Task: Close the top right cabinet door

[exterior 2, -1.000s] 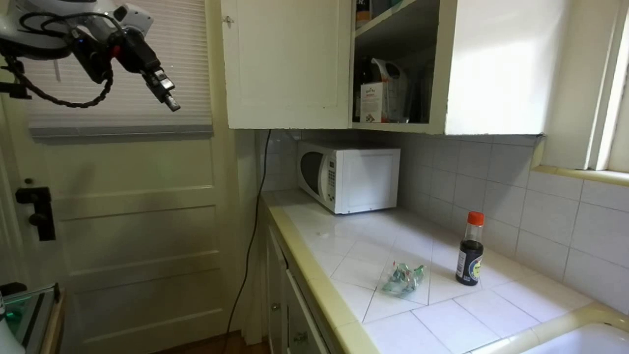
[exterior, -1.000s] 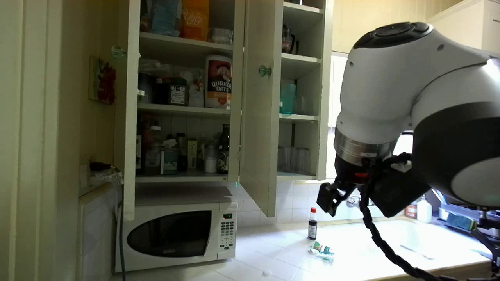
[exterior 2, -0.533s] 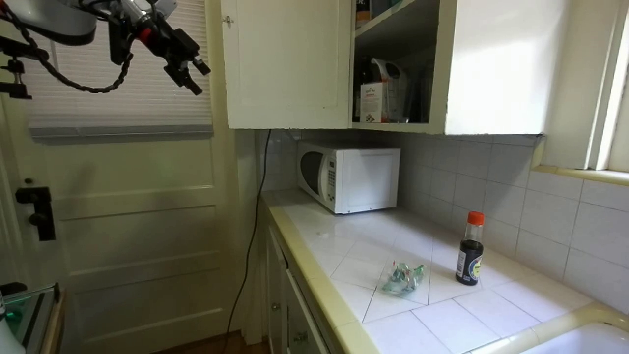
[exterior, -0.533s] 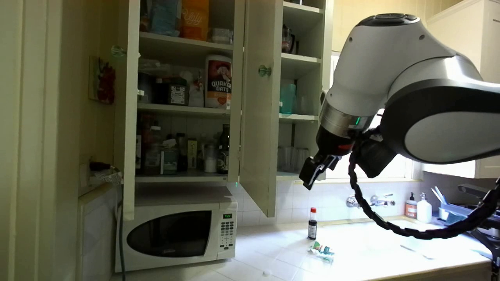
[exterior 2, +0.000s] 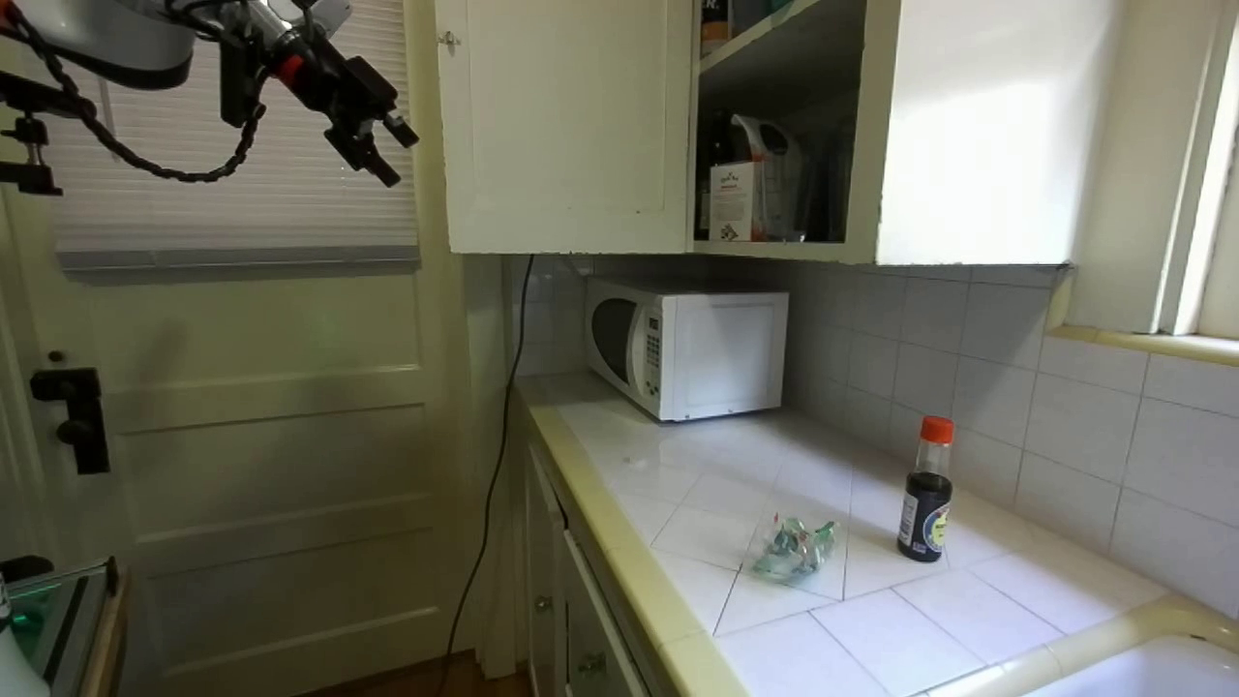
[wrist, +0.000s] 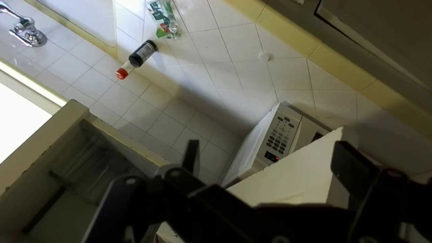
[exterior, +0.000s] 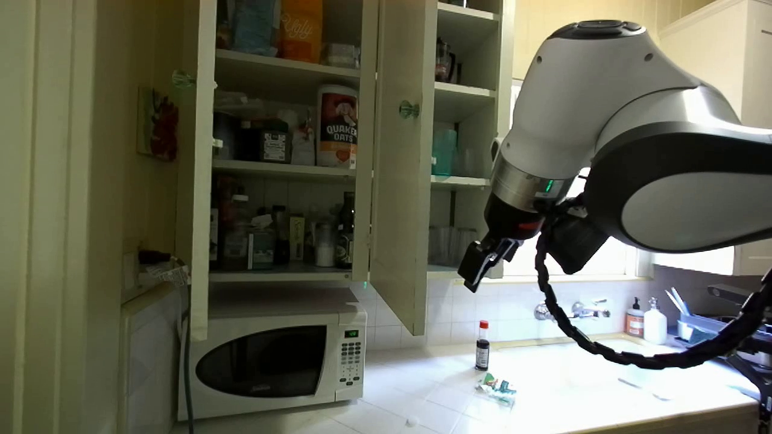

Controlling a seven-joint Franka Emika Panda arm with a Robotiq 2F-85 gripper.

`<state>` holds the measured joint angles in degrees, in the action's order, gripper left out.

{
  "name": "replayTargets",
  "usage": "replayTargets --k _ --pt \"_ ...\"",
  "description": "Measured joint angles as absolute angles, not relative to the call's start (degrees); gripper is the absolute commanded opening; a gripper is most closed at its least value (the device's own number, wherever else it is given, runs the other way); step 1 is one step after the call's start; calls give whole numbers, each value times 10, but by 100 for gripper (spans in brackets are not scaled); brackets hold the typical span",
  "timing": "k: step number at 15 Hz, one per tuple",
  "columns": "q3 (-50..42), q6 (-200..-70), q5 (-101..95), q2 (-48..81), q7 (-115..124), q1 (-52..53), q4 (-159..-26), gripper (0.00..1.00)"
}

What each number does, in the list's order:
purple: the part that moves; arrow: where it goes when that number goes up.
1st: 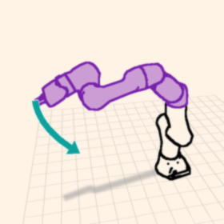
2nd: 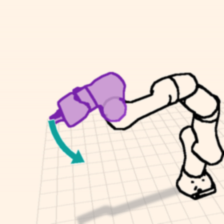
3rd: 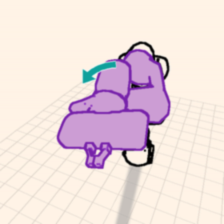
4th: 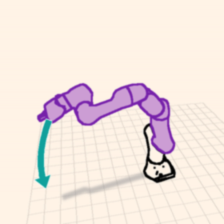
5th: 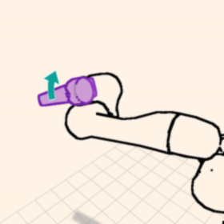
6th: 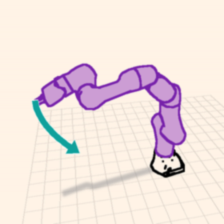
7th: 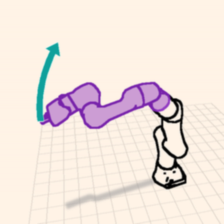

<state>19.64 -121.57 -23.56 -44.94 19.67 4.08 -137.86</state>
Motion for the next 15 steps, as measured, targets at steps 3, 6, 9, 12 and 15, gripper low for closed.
replayTargets --k 3,6,9,12,15 --pt "208 -1227 -237 -455 212 39 -1374 100" --pt "217 -1266 -238 -459 229 29 -1368 100" --pt "223 -1302 -239 -456 240 5 -1361 100" --pt "235 -1326 -243 -443 243 -31 -1346 100" --pt "252 -1337 -251 -416 243 -56 -1322 100"
